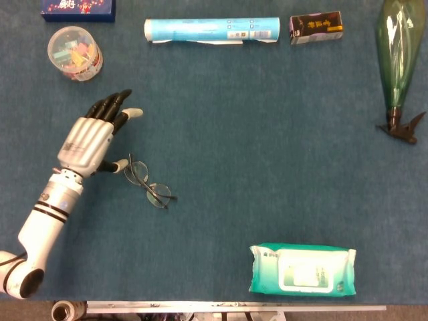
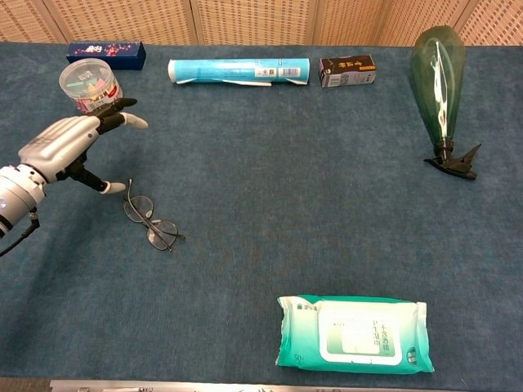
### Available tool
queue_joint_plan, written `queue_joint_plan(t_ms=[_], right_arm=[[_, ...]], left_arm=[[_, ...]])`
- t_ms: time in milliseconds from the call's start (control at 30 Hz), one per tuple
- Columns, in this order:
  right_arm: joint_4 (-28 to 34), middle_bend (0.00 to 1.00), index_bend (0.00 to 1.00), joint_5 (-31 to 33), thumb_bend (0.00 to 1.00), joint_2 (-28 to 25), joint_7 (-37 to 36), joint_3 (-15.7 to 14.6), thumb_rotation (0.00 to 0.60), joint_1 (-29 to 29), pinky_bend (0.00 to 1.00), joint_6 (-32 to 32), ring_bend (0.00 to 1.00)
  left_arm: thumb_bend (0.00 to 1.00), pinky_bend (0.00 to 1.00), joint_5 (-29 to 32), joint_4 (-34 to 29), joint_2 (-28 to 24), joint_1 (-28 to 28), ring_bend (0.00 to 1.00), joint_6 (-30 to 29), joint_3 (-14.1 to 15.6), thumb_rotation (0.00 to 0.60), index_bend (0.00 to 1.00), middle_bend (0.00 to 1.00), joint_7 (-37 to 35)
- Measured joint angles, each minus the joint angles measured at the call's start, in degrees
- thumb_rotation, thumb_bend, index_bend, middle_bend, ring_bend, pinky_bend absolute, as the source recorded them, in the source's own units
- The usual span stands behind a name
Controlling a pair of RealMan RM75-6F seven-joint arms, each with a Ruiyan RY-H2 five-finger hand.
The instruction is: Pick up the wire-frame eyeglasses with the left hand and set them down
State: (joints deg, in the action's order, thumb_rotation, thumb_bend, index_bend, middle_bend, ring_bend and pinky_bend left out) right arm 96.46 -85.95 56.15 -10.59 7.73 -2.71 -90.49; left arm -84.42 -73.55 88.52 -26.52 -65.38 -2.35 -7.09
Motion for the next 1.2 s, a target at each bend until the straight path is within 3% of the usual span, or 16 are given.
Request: queue_joint_plan(t_ms=[600, 1200], right_arm=[[0.0, 0.47, 0.64, 0.0, 0.51, 0.1, 0.1, -0.1, 0.600, -0.1, 0.43, 0.1, 0.29], [0.0, 0.47, 0.64, -0.4, 0.51, 0.1, 0.1, -0.3, 0.600, 0.0, 0.43, -0.1, 0.29]], left_arm=[[0.00, 0.09, -1.4, 3.1, 0.4, 0.9, 0.00, -1.8, 1.1, 0.600, 0.18, 0.00, -2.6], [0.00, 0.09, -2.0, -5.1, -2.7, 0.5, 0.00, -2.3, 0.9, 0.600, 0.18, 0.00, -0.5]])
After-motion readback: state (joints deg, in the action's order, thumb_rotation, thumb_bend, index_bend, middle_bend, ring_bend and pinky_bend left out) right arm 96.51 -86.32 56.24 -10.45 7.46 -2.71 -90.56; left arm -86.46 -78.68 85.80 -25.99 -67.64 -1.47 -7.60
